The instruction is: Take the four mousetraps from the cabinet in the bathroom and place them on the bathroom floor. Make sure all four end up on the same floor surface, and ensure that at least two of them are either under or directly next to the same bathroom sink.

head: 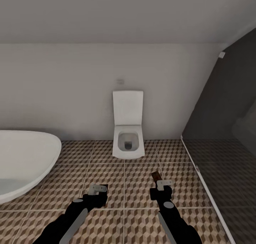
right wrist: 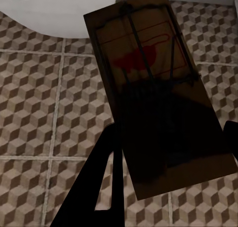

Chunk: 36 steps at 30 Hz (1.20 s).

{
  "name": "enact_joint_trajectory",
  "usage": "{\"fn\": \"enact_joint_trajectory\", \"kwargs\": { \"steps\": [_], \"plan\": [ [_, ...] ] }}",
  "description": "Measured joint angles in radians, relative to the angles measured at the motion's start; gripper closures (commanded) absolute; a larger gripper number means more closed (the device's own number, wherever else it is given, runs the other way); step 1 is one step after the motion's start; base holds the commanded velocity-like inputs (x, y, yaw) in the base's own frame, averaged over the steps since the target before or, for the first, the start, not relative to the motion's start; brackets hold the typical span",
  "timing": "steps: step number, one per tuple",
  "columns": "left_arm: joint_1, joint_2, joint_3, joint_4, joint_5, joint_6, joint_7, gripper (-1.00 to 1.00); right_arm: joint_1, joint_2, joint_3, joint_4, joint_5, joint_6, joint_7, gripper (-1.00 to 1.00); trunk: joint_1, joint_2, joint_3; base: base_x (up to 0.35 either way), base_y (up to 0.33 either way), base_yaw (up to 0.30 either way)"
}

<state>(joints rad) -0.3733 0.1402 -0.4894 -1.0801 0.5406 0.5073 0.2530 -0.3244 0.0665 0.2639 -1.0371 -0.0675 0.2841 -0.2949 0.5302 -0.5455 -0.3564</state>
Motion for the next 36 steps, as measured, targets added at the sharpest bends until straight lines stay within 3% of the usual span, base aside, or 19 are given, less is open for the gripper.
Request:
{"fn": "enact_joint_trajectory", "kwargs": {
  "steps": [9,25,36],
  "plan": [
    [0.000,0.000,0.000,0.000,0.000,0.000,0.000,1.00,0.000,0.000,0.000,0.000,0.000,0.000,0.000,1.00,0.000,0.000,-0.014,0.020,0.000,0.000],
    [0.000,0.000,-0.001,0.001,0.000,0.000,0.000,1.00,0.000,0.000,0.000,0.000,0.000,0.000,0.001,1.00,0.000,0.000,-0.040,0.257,0.000,0.000],
    [0.000,0.000,-0.001,0.001,0.000,0.000,0.000,1.00,0.000,0.000,0.000,0.000,0.000,0.000,0.001,1.00,0.000,0.000,-0.057,0.057,0.000,0.000]
  ]
}}
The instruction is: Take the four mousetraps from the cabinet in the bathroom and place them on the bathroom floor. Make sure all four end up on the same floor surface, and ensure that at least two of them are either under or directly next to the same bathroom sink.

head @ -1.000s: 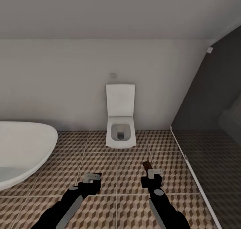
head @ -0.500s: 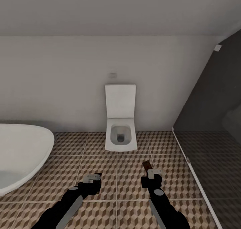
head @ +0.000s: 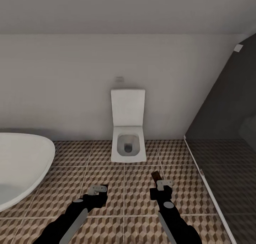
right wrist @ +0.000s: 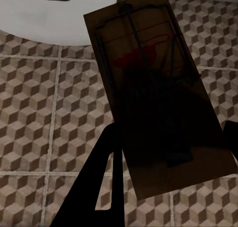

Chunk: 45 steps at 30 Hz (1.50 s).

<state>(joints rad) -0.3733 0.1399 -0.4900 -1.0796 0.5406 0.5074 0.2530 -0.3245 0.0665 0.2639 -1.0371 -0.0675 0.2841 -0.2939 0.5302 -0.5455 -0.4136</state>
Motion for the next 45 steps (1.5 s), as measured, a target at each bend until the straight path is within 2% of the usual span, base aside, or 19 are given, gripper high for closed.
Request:
{"fn": "enact_joint_trajectory", "kwargs": {
  "steps": [23,37,45],
  "plan": [
    [0.000,-0.002,-0.001,0.006,0.000,0.000,0.000,1.00,0.000,0.002,0.000,0.000,0.000,0.000,0.000,1.00,0.000,0.000,-0.037,0.004,0.000,0.000],
    [0.000,-0.002,-0.001,0.011,0.000,-0.001,0.000,1.00,0.000,0.002,0.001,0.000,0.000,0.000,-0.001,1.00,0.000,0.000,-0.059,0.188,0.000,0.000],
    [0.000,-0.004,-0.003,0.014,0.000,-0.001,0.000,1.00,0.000,0.002,0.001,0.000,0.000,0.000,0.000,1.00,0.000,0.000,-0.071,0.038,0.000,0.000]
  ]
}}
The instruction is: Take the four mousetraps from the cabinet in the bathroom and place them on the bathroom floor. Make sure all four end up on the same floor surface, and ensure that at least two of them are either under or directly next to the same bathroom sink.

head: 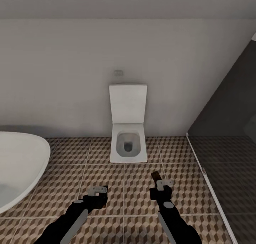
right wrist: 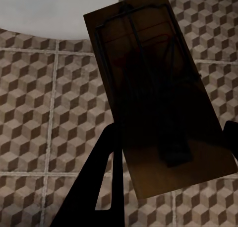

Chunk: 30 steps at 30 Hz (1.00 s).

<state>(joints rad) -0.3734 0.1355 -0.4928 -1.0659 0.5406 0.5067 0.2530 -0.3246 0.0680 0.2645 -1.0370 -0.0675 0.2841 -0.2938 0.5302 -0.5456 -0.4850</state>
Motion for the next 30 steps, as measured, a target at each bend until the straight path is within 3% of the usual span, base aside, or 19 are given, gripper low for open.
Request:
{"fn": "enact_joint_trajectory", "kwargs": {
  "steps": [30],
  "plan": [
    [0.000,-0.008,-0.002,0.009,0.000,-0.001,0.000,1.00,0.000,0.000,0.001,0.001,0.000,0.000,0.000,1.00,0.000,0.000,-0.048,0.000,0.000,0.000]
  ]
}}
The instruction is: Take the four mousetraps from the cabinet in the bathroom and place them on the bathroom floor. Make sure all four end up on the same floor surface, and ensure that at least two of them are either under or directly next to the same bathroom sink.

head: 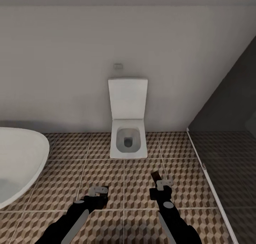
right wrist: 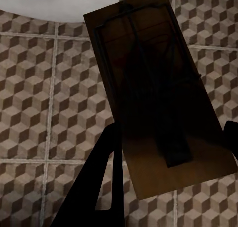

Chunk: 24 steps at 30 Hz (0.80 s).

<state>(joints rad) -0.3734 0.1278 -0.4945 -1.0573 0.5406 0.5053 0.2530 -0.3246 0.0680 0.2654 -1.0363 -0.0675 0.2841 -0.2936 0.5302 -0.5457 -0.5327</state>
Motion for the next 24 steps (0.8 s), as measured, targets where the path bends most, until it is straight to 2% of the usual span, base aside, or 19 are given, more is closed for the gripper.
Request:
{"fn": "enact_joint_trajectory", "kwargs": {
  "steps": [4,17,24],
  "plan": [
    [0.000,-0.001,0.000,0.001,0.000,0.000,0.000,1.00,0.000,0.000,0.000,0.000,0.000,0.000,0.000,1.00,0.000,0.000,-0.006,0.111,0.000,0.000],
    [0.000,-0.001,0.000,0.001,0.000,0.000,0.000,1.00,0.000,0.000,0.000,0.001,0.000,0.000,0.000,1.00,0.000,0.000,-0.027,0.261,0.000,0.000],
    [0.000,-0.001,0.000,0.000,0.000,-0.001,0.000,1.00,0.000,0.000,0.000,0.001,0.000,0.000,0.000,1.00,0.000,0.000,-0.038,0.047,0.000,0.000]
  ]
}}
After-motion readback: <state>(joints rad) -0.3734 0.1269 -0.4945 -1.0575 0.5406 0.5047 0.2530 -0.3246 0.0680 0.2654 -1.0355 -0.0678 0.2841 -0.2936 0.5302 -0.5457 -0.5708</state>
